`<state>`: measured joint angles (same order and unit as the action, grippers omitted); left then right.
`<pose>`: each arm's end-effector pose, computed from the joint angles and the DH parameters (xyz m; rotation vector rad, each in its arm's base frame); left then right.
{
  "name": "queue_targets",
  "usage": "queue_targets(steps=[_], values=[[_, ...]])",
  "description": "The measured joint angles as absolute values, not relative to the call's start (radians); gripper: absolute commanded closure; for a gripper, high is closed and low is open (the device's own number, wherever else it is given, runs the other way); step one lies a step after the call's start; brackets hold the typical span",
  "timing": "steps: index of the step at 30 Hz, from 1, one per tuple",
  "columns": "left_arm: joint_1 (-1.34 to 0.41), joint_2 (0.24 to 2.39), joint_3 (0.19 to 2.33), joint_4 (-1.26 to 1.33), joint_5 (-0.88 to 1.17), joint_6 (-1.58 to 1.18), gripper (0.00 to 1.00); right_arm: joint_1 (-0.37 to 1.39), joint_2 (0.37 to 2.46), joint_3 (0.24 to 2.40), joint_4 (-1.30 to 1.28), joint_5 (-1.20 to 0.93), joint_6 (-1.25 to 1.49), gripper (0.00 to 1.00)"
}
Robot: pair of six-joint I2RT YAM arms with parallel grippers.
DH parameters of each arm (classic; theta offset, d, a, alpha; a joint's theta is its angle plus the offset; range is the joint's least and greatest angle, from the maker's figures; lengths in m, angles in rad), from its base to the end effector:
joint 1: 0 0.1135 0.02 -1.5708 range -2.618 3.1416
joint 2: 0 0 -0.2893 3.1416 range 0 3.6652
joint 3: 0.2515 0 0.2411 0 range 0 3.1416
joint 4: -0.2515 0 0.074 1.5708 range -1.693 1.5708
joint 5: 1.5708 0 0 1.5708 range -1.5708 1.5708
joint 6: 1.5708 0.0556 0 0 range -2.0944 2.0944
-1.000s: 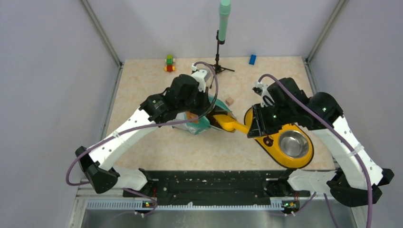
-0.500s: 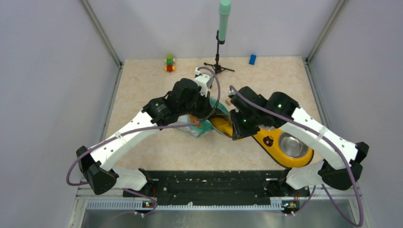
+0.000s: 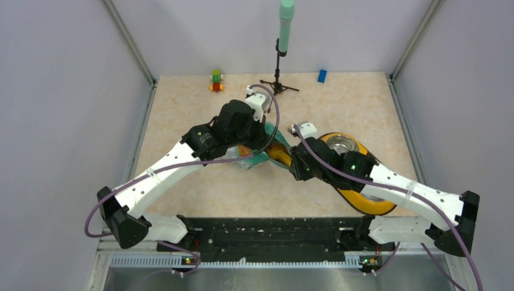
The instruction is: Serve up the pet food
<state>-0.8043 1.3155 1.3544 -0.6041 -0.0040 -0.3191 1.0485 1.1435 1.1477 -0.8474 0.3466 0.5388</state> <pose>0.1995 -0.2069 0.3930 0.5280 2.1436 -0.6429 0.1248 0.1790 0.3435 -0.4450 2.3356 0.3527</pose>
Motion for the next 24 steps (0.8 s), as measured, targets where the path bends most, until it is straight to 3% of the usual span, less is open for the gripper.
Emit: queue_targets(steps=[6,14,24], values=[[-0.793,1.327,1.375,-0.63,-0.051,-0.315,1.0,1.051,1.047,0.939,-0.507,0.39,0.4,1.0],[-0.778,1.382,1.507,-0.725,-0.073,-0.318,1.0,1.051,1.043,0.93,-0.347,0.379,0.307,1.0],[-0.776,1.39,1.52,-0.735,-0.051,-0.375,1.0,1.052,1.128,0.93,-0.222,0.329,0.326,1.0]])
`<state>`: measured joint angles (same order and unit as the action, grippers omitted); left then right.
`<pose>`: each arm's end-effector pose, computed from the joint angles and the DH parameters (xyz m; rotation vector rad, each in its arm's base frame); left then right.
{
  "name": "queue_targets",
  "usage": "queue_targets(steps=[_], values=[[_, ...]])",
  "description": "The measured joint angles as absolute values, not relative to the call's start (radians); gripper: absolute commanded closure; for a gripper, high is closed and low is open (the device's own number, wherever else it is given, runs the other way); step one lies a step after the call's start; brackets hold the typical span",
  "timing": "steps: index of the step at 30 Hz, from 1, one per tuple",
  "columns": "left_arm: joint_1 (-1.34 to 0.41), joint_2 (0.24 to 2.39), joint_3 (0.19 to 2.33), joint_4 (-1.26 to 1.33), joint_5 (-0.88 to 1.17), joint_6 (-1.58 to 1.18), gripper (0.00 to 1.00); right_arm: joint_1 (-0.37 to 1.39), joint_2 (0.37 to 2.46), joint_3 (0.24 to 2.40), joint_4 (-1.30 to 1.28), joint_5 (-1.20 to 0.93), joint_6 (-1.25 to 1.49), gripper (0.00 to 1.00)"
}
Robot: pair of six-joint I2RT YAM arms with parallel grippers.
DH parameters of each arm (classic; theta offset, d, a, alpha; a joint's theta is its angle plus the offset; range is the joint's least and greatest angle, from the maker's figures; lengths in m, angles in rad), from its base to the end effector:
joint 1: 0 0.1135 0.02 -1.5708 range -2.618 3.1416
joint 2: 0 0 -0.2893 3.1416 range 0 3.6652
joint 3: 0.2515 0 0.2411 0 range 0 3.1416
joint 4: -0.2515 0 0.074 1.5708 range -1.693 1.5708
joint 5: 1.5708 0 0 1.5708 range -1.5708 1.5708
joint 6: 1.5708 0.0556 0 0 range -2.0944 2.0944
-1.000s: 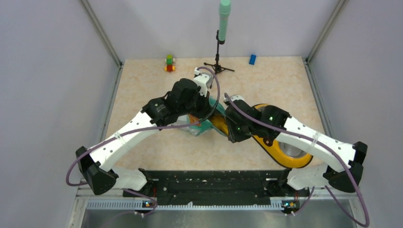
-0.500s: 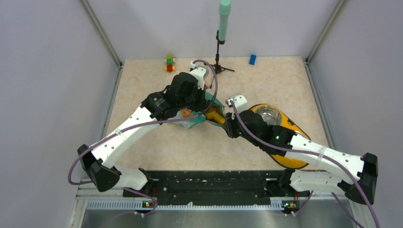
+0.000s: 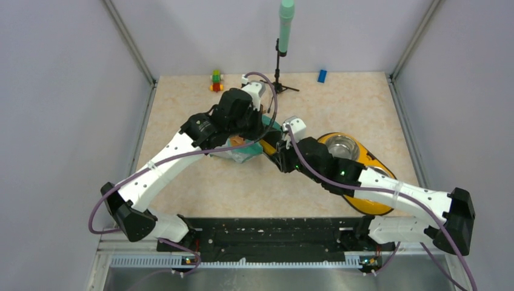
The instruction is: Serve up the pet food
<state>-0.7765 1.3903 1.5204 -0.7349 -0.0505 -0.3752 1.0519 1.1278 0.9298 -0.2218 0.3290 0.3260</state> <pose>0.2148 -0.2071 0.4142 0.4170 2.1990 -0.5917 0.1408 0.2102 0.3362 -0.5087 1.9461 0.5686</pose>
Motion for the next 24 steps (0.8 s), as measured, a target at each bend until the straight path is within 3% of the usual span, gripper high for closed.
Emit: queue_targets(steps=[12,24], values=[[-0.775,1.39,1.524,-0.736,-0.044,-0.417,1.0,1.052,1.017,0.77,-0.028,0.297,0.312,1.0],[-0.785,1.345,1.535,-0.734,-0.046,-0.445,1.0,1.052,0.762,0.688,-0.042,0.294,0.289,1.0]])
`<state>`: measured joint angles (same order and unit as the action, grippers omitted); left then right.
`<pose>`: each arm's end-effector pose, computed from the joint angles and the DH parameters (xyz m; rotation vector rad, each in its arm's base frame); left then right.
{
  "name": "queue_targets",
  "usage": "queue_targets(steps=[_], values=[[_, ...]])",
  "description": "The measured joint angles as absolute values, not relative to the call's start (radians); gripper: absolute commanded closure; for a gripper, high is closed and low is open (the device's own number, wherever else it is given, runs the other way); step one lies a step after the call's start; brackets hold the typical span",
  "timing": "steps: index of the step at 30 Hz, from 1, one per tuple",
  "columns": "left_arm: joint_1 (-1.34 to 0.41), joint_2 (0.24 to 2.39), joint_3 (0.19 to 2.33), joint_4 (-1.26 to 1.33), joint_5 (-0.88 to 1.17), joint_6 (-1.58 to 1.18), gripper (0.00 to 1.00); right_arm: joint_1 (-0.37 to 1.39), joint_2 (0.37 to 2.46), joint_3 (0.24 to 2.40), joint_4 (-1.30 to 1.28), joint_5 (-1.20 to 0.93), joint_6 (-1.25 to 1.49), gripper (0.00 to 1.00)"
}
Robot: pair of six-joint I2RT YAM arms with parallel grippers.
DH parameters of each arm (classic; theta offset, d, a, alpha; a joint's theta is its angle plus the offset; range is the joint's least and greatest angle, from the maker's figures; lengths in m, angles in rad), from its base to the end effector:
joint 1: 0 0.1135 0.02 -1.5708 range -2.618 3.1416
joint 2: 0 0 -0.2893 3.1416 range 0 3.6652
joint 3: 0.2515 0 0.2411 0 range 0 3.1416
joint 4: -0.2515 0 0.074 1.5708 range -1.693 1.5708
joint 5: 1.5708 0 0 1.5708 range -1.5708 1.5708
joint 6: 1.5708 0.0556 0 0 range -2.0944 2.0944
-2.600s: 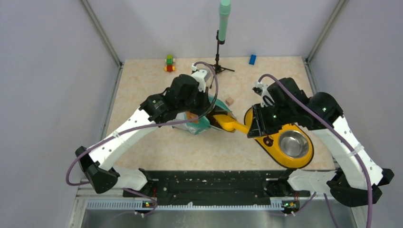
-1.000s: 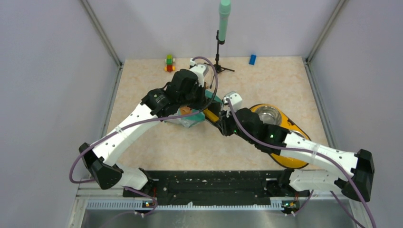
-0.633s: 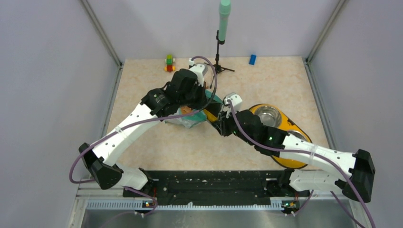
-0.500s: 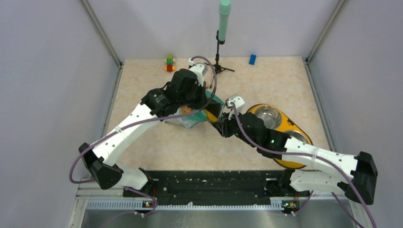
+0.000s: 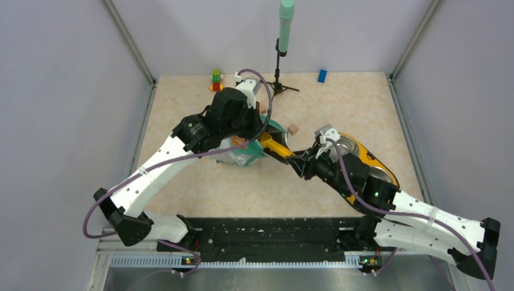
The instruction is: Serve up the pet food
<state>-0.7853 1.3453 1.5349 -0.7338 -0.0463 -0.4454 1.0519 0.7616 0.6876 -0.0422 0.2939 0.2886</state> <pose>0.2028 -0.1991 0.4313 0.3423 2.1637 -0.6713 0.1004 0.1434 0.3410 -0.4315 1.6853 0.7536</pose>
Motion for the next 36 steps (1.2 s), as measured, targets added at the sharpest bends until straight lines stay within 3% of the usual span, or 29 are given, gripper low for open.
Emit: queue_targets(steps=[9,23,36], values=[[-0.79,1.344,1.541,-0.744,-0.041,-0.447,1.0,1.052,0.753,0.696,-0.105,0.284,0.281,1.0],[-0.786,1.348,1.573,-0.772,-0.076,-0.423,1.0,1.06,1.025,1.0,-0.366,0.263,0.228,1.0],[-0.789,1.316,1.505,-0.673,-0.081,-0.323,1.0,1.06,1.096,1.258,-0.691,0.297,0.236,1.0]])
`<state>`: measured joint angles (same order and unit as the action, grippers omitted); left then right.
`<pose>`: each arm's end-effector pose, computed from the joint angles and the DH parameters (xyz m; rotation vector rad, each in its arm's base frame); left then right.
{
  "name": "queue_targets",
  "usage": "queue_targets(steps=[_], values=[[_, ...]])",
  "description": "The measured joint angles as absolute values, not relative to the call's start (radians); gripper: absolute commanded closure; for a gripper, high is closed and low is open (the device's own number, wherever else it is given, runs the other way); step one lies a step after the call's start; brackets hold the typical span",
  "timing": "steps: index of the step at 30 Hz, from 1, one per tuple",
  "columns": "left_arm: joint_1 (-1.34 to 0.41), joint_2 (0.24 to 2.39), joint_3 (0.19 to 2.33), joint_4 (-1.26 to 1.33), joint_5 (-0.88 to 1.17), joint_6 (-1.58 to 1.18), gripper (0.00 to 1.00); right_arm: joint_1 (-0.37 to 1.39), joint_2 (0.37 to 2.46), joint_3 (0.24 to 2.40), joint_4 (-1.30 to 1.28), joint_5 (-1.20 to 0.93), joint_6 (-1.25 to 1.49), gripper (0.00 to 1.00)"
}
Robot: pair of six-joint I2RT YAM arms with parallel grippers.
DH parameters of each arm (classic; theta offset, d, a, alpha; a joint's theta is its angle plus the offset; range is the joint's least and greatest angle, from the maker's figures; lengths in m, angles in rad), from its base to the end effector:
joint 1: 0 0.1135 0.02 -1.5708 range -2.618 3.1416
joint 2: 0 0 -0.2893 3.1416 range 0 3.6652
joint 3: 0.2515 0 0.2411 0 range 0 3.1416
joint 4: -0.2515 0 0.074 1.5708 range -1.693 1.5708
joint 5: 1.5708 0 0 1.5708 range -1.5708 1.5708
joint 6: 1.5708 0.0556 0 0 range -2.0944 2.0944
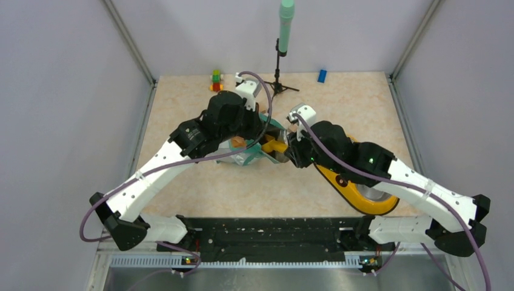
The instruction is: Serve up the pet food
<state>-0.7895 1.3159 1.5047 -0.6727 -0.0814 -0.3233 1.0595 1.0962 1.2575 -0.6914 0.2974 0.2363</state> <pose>0.2002 -0.1954 0.4360 0.4365 2.0628 -0.5996 0.1211 0.1825 0.4033 -0.6759 1.9997 0.4761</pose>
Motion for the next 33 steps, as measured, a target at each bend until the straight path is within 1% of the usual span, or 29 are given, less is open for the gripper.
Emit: queue_targets(steps=[2,6,12,17,22,26,30,33], values=[[-0.792,1.291,1.461,-0.626,-0.068,-0.313,1.0,1.06,1.116,1.315,-0.754,0.306,0.237,1.0],[-0.793,1.29,1.456,-0.608,-0.06,-0.286,1.0,1.06,1.177,1.423,-0.852,0.313,0.246,1.0],[-0.807,1.381,1.626,-0.743,-0.127,-0.202,1.0,1.059,1.247,1.5,-0.941,0.31,0.267,1.0],[-0.86,1.456,1.787,-0.891,-0.22,-0.128,1.0,1.059,1.255,1.496,-0.918,0.304,0.309,1.0],[-0.905,1.47,1.821,-0.924,-0.266,-0.093,1.0,1.058,1.261,1.412,-0.825,0.29,0.333,1.0],[-0.914,1.467,1.818,-0.924,-0.298,-0.071,1.0,1.058,1.278,1.333,-0.701,0.295,0.347,1.0],[-0.917,1.414,1.727,-0.853,-0.319,-0.063,1.0,1.058,1.243,1.195,-0.505,0.307,0.359,1.0],[-0.923,1.363,1.627,-0.777,-0.321,-0.065,1.0,1.058,1.17,1.021,-0.298,0.314,0.359,1.0]])
